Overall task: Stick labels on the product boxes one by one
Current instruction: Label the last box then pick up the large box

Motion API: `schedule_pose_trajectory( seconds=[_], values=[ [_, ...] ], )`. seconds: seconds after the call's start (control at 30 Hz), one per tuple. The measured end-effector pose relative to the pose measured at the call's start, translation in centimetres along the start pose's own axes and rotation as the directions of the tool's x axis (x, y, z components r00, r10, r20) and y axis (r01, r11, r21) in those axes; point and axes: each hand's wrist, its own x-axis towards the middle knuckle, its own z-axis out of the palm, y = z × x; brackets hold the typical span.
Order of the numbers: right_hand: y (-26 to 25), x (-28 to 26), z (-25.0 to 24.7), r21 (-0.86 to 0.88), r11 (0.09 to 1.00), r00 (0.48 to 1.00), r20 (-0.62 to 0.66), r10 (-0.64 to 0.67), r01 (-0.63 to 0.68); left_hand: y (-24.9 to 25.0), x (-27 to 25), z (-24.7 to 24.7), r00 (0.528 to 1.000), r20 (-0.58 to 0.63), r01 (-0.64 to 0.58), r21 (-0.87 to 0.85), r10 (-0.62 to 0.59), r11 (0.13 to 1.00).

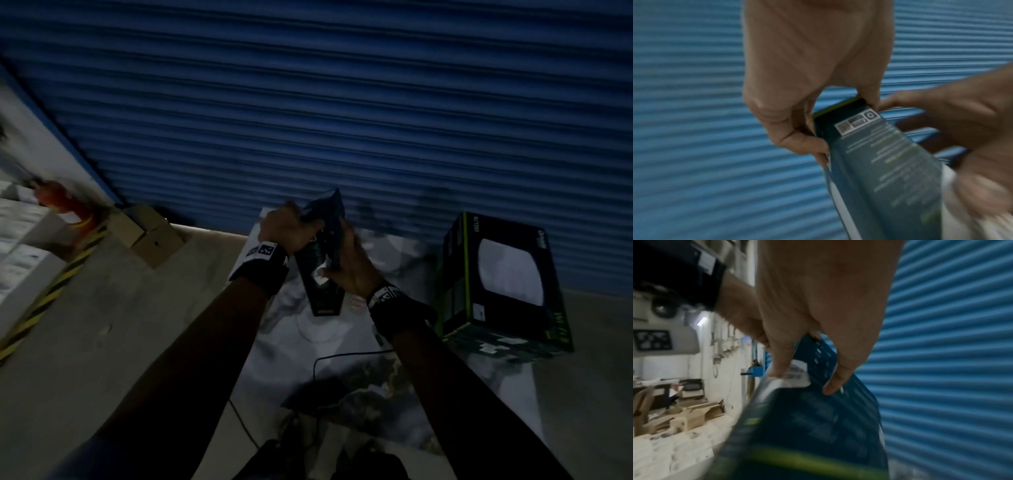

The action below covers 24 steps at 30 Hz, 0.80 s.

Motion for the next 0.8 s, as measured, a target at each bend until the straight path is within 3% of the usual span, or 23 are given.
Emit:
schedule_pose_trajectory(
  seconds=[0.1, 0.2, 0.27, 0.43, 0.53, 0.6, 0.73, 0.8],
  values=[
    [-1.2, -0.8, -1.4, 0.000, 0.995, 0.995, 0.007, -0.101, 0.101, 2.8, -1.2, 0.1, 0.997, 0.014, -0.071, 0.122, 0.070, 0.990],
    [-1.4, -1.7, -2.9, 0.084, 0.995, 0.998, -0.032, -0.054, 0.056, 6.0, -3.1, 0.9, 0.987, 0.042, -0.158, 0.280, 0.153, 0.947],
    [-1.0, -2.5, -4.0, 0.047, 0.998, 0.999, -0.029, -0.030, 0.031, 7.3, -4.1, 1.7, 0.968, 0.068, -0.252, 0.313, 0.242, 0.916],
    [1.5, -4.1, -7.2, -0.210, 0.977, 0.985, -0.161, -0.066, 0.031, 7.4, -3.9, 3.6, 0.861, 0.159, -0.501, 0.089, 0.484, 0.861],
    [2.6, -4.5, -8.9, -0.216, 0.975, 0.980, -0.199, 0.009, -0.053, 7.0, -4.0, 4.1, 0.804, 0.206, -0.569, -0.005, 0.558, 0.822],
    [2.9, -4.7, -10.0, -0.185, 0.978, 0.978, -0.200, 0.060, -0.098, 6.0, -3.8, 4.4, 0.810, 0.218, -0.565, 0.041, 0.544, 0.824],
    [3.9, -4.8, -11.6, -0.165, 0.977, 0.967, -0.239, 0.093, -0.134, 2.4, -3.0, 5.0, 0.876, 0.199, -0.482, 0.327, 0.439, 0.813],
    [4.1, -4.7, -12.3, -0.203, 0.967, 0.968, -0.226, 0.108, -0.155, 1.5, -2.5, 5.1, 0.879, 0.199, -0.477, 0.372, 0.434, 0.796]
  ],
)
